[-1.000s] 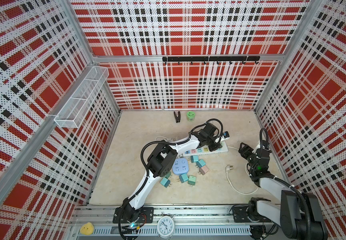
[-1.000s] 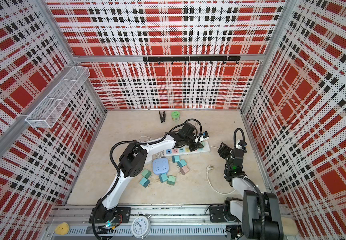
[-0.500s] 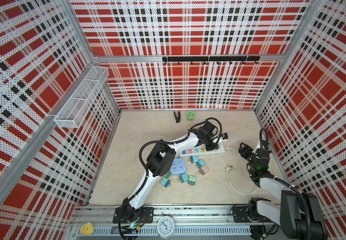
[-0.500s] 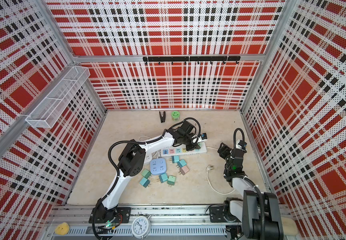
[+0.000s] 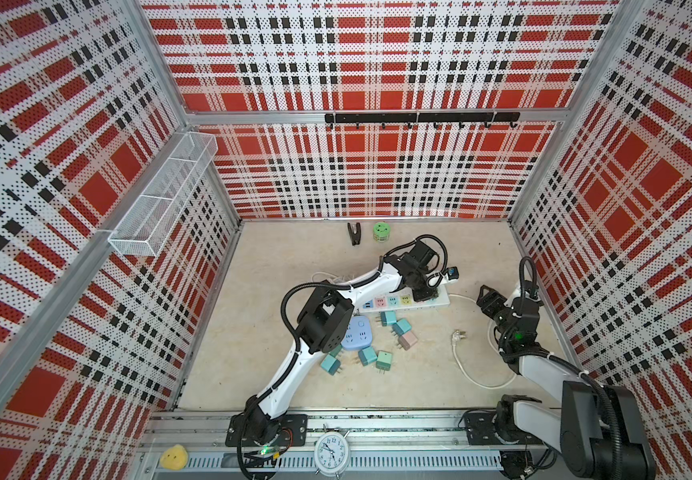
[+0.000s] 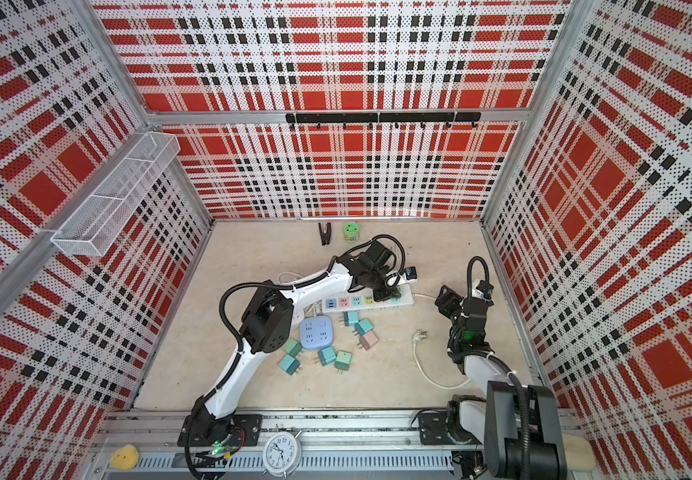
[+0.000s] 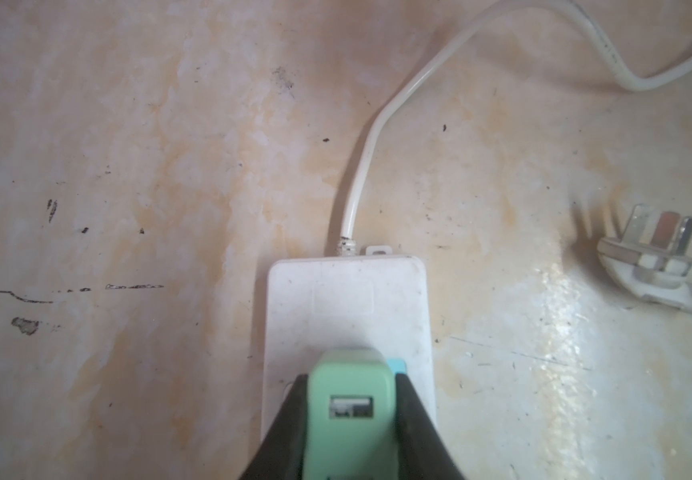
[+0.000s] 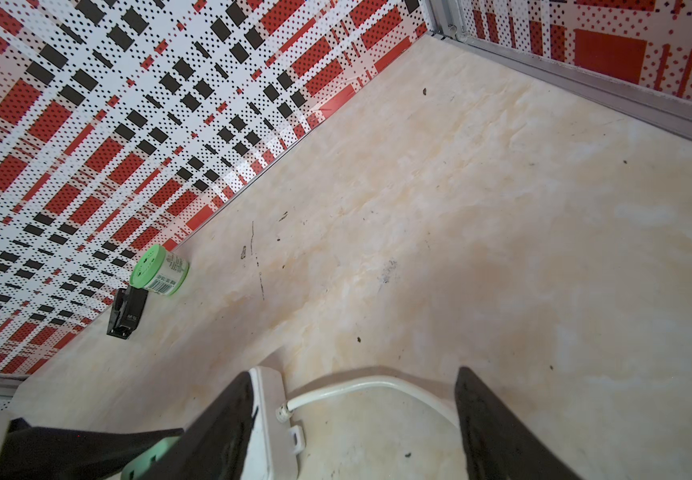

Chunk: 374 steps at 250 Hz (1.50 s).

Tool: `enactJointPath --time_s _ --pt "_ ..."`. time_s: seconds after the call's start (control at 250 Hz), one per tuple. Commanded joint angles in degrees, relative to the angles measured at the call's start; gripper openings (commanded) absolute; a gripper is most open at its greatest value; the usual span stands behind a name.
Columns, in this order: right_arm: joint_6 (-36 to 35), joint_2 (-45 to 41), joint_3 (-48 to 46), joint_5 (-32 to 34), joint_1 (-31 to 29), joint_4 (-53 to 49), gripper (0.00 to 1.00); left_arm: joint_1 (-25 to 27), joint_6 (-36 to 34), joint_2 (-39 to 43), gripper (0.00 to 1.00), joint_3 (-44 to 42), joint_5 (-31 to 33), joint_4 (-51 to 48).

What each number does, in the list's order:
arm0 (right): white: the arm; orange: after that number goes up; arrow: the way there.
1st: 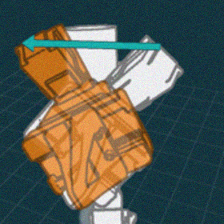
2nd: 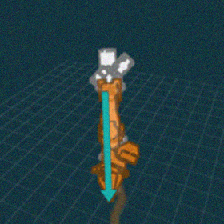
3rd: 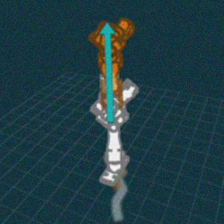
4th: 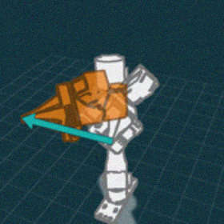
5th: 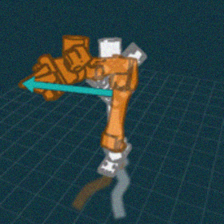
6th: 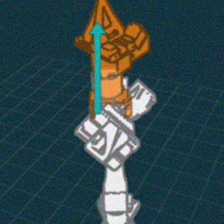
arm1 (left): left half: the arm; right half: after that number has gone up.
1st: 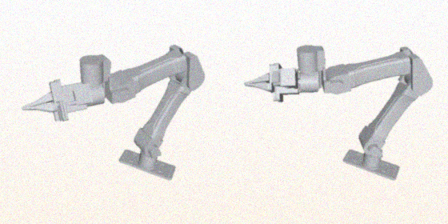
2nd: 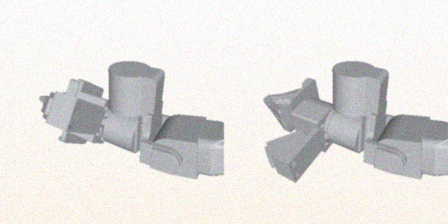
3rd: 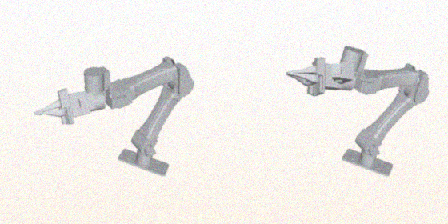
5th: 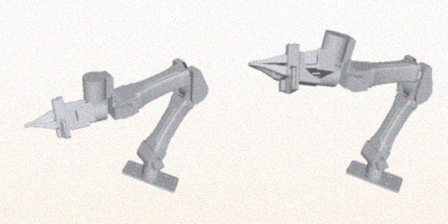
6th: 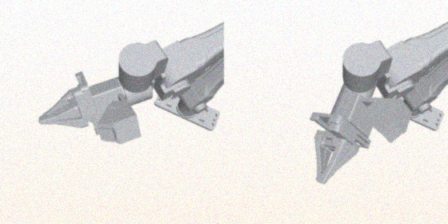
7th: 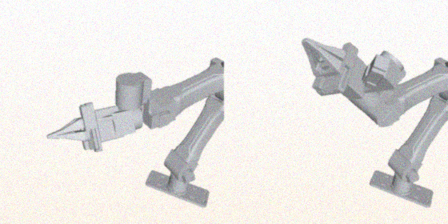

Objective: Insert the plug
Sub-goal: 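Align the mint adapter above the end socket with the left gripper, then lower and push the mint adapter into the socket with the left gripper, then open the left gripper and lift it away while the right gripper moves toward the adapters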

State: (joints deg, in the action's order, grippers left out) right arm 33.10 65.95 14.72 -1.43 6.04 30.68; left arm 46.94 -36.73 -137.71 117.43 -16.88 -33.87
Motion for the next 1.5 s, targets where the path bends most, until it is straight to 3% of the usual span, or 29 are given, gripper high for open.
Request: enactJointPath --time_s 0.0,0.172,0.452,0.472,0.488,0.496,0.512,0.716,0.96,1.153,1.273,1.393,1.493 --pt "0.82 -1.44 -0.83 0.66 0.10 2.73 0.77 -1.25 -1.96 -3.45 0.05 -3.43 5.31 -8.72" --pt "0.84 -1.66 -0.92 0.64 0.11 2.73 0.78 -3.77 1.70 -3.76 0.16 -0.64 -1.78 -10.30" --pt "0.88 -1.44 -0.83 0.73 0.05 2.72 0.78 -4.40 2.09 -3.40 0.34 -0.29 -1.67 -9.89" --pt "0.86 -1.44 -0.81 0.78 0.10 2.72 0.78 -4.38 2.08 -3.32 0.42 -0.34 -1.72 -9.90" --pt "0.86 -1.44 -0.85 0.81 0.11 2.72 0.78 -4.40 1.97 -3.23 0.70 -0.36 -1.69 -9.90" --pt "0.90 -1.44 -0.84 0.82 0.11 2.72 0.78 -4.38 1.94 -3.15 0.90 -0.36 -1.78 -9.84" --pt "0.83 -1.44 -0.83 0.82 0.11 2.68 0.78 -4.40 1.82 -3.08 1.00 -0.31 -1.87 -9.82" --pt "0.74 -1.28 -0.71 0.49 0.10 2.58 0.80 -3.79 0.97 1.24 0.99 0.61 0.51 -9.76" --pt "0.50 -1.61 -1.01 -0.14 0.11 3.20 0.85 -0.38 2.17 15.47 0.99 -4.98 7.55 -7.61" --pt "-0.29 -1.85 -1.01 -1.92 0.11 3.96 0.96 4.77 10.51 37.43 0.99 -27.61 19.46 10.50" --pt "-1.00 -1.92 0.00 -2.22 0.11 2.00 1.00 6.94 20.04 53.56 0.99 -44.89 29.32 24.78" --pt "-2.20 -1.29 2.97 -5.49 0.09 -2.68 1.00 4.55 30.51 69.43 0.99 -60.50 31.95 31.79" --pt "-3.29 -1.10 2.43 -11.98 0.11 0.49 1.00 -0.55 43.47 81.80 0.99 -70.56 33.34 32.37"
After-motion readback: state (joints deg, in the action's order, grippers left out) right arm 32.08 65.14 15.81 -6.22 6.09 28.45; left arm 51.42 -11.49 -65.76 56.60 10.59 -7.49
